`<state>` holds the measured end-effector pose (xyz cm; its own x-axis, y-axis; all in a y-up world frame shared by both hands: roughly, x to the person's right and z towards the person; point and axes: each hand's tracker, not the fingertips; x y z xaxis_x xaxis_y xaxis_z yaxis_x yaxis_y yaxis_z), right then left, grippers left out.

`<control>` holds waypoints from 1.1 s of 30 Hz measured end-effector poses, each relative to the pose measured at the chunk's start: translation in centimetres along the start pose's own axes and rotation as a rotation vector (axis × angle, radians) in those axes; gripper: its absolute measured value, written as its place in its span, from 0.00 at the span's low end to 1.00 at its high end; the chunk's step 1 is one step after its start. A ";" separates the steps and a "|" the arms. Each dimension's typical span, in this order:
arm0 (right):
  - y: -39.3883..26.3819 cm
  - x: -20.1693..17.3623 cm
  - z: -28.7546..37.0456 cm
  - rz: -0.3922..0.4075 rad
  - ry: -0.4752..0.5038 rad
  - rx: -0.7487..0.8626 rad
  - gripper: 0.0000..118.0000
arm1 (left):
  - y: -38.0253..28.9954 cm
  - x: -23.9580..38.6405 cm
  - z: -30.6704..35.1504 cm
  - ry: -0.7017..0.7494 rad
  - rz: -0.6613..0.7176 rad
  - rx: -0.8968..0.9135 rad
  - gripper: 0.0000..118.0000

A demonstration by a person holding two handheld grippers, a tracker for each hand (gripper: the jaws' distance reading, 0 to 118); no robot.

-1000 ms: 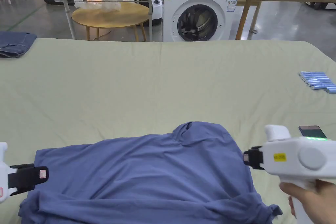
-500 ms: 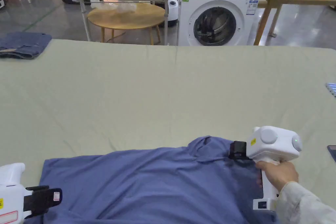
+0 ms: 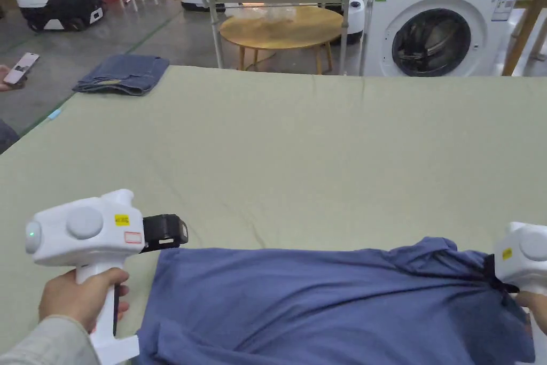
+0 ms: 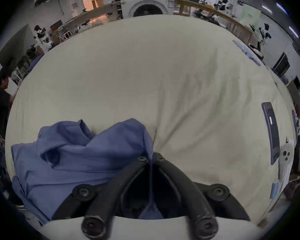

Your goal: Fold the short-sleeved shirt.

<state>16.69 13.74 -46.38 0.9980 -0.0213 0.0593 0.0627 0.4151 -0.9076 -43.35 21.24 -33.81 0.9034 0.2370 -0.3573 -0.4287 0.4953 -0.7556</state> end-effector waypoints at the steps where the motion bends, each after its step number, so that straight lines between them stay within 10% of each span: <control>1: 0.1 -0.1 0.0 0.005 -0.003 -0.001 0.01 | 0.1 0.3 -0.8 0.046 -0.033 -0.027 1.00; 8: 0.2 0.1 -0.1 0.013 -0.004 -0.003 0.01 | -0.1 -0.1 -8.6 0.197 -0.144 -0.146 0.88; 12: 0.3 0.0 0.4 0.032 -0.002 0.012 0.01 | -0.9 0.4 -8.5 0.210 -0.167 -0.145 0.45; 14: 0.4 0.0 1.0 0.049 0.005 0.033 0.01 | -1.5 1.8 -6.9 0.155 -0.186 -0.136 0.00; 33: -15.5 7.0 21.2 0.156 0.244 0.295 0.01 | -10.8 -4.3 11.7 -0.229 -0.181 0.048 0.00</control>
<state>22.60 26.41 -23.05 0.9695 -0.1378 -0.2025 -0.0585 0.6725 -0.7378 -42.62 24.65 -17.73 0.9435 0.3212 -0.0814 -0.2651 0.5845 -0.7669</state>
